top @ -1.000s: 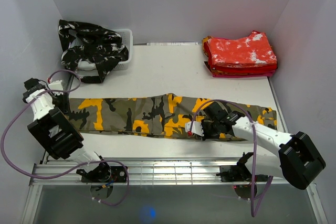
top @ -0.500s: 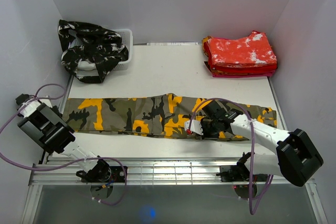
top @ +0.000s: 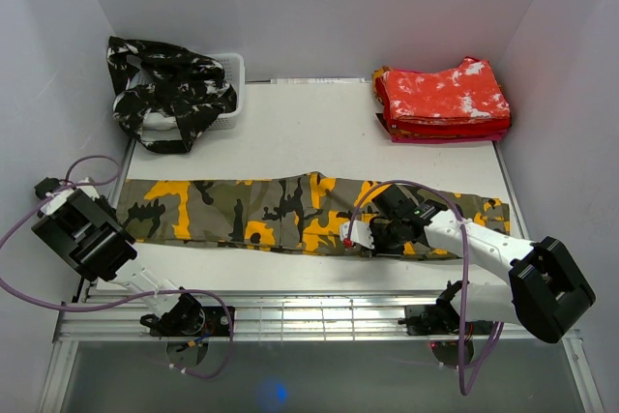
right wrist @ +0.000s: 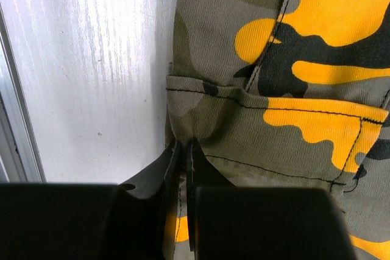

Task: Fold and stack the trousers
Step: Fold the trousers

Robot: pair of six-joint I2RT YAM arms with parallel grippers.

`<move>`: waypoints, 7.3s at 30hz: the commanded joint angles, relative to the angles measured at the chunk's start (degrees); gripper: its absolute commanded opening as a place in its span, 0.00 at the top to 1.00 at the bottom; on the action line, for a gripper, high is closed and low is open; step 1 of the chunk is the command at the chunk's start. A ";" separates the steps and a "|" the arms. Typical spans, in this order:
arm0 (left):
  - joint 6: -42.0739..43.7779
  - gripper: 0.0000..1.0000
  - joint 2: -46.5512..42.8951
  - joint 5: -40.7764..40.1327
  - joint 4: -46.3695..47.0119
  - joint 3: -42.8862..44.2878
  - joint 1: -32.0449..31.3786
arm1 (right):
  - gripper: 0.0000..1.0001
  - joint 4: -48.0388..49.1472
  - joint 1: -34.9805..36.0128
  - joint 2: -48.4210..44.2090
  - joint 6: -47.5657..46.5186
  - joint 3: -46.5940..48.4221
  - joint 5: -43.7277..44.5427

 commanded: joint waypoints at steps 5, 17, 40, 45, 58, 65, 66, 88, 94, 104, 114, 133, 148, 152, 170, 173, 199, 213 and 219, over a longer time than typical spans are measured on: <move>-0.35 0.94 -1.63 1.08 4.33 0.64 0.54 | 0.92 -4.14 -0.37 -1.28 -0.66 -0.61 2.93; 22.68 1.00 -9.88 -9.64 6.79 -3.65 2.83 | 0.92 -5.90 -0.28 3.90 1.19 2.29 -1.46; 0.74 0.24 -27.56 17.00 -2.73 -7.42 -47.42 | 0.53 -0.01 8.60 16.58 17.96 21.00 -9.82; -3.50 0.34 -24.49 12.68 2.65 -11.82 -58.78 | 0.16 -0.53 3.33 5.33 23.24 22.59 -9.11; -5.35 0.62 -10.51 -2.44 5.04 -14.64 -61.95 | 0.23 -25.40 -52.45 -1.03 16.14 24.88 -12.19; -6.05 0.74 -7.53 -4.12 4.77 -14.12 -61.86 | 0.28 -26.29 -71.46 6.62 15.94 25.14 -4.03; -6.14 0.74 -7.43 -3.94 4.68 -13.94 -61.86 | 0.28 -25.42 -71.91 7.32 17.17 25.14 -2.88; -7.99 0.75 -4.53 -2.01 2.49 -11.74 -61.95 | 0.28 -14.60 -73.23 15.76 25.35 17.14 -4.54; -7.55 0.75 -5.06 -1.92 2.49 -12.27 -61.95 | 0.37 -14.60 -73.76 19.28 24.31 19.60 -9.80; -7.29 0.77 -5.41 -2.01 2.49 -12.36 -61.86 | 0.48 -13.72 -76.83 20.16 18.95 23.29 -7.97; -7.72 0.79 -4.71 -1.74 2.05 -11.92 -61.95 | 0.64 -10.47 -77.45 22.18 19.73 22.42 -6.21; -7.64 0.80 -4.27 -2.10 1.52 -11.48 -61.95 | 0.80 -12.31 -77.45 25.70 20.08 23.30 -10.34; -7.81 0.92 -3.65 -3.50 1.78 -11.66 -61.95 | 0.92 -9.68 -77.45 21.48 20.52 27.60 -10.96; -7.81 1.00 -3.30 -4.55 1.78 -11.66 -61.95 | 0.92 -8.80 -77.45 21.66 20.35 28.48 -9.91; -7.46 1.00 -3.30 -5.18 1.26 -11.39 -61.95 | 0.92 -5.59 -76.58 20.69 14.99 25.21 -4.96; -6.41 0.85 -5.93 -1.94 0.47 -11.04 -61.95 | 0.56 -14.46 -76.13 19.37 12.01 31.44 -11.55; -3.07 0.02 -26.60 21.55 9.26 0.03 -62.39 | 0.49 0.95 -21.39 33.25 25.97 46.41 -23.09; -11.33 0.02 -27.73 17.68 10.66 -1.98 -62.30 | 0.50 -3.43 -16.02 47.85 23.08 55.03 -25.45; -14.31 0.02 -26.95 13.38 10.84 -2.17 -62.30 | 0.77 -5.90 -14.08 44.87 20.87 53.36 -26.69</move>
